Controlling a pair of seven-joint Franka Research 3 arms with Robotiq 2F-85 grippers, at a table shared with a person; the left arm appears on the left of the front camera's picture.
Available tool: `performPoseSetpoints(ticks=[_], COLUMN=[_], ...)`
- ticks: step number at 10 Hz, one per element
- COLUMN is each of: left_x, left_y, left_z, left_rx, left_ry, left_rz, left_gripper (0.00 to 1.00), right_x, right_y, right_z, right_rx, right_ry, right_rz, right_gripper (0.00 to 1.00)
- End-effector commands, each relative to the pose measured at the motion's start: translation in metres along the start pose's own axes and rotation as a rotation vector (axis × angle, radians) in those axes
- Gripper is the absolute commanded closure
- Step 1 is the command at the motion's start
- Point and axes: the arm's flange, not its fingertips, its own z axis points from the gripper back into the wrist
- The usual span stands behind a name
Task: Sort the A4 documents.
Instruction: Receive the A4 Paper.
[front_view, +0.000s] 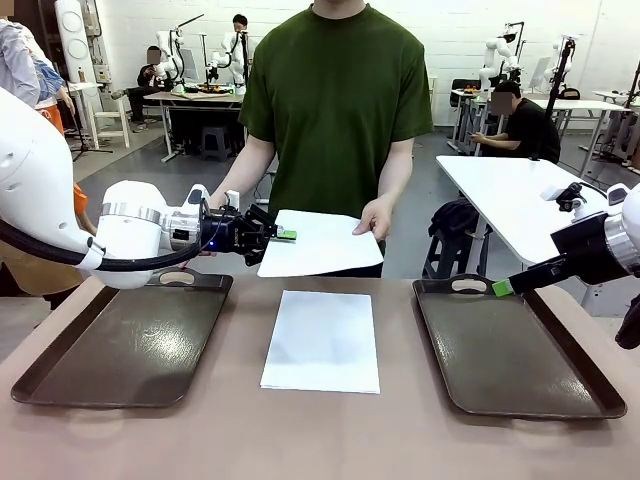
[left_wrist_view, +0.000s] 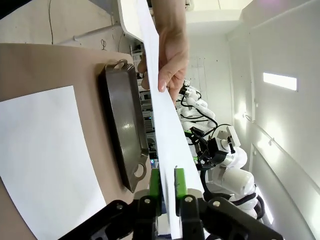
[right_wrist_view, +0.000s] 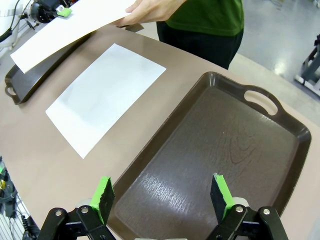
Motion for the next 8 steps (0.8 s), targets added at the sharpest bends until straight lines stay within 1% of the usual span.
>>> performPoseSetpoints(ticks=[1, 7, 8], left_x=[-0.0015, -0.0040, -0.0058], left_y=[-0.0007, -0.0042, -0.0096], left_z=[0.0017, 0.0004, 0.0017], left_rx=[-0.014, -0.018, 0.032], left_ry=[0.005, 0.006, 0.034], left_rz=[0.019, 0.002, -0.025], left_gripper=[1.00, 1.00, 1.00], right_x=[-0.0012, -0.0012, -0.0012], right_y=[-0.0011, -0.0011, -0.0011], right_z=[-0.0038, -0.0038, -0.0038], right_rx=[0.008, 0.008, 0.008], right_ry=[-0.002, -0.002, -0.002], right_rz=[-0.008, -0.008, -0.008], right_gripper=[0.00, 0.00, 0.00])
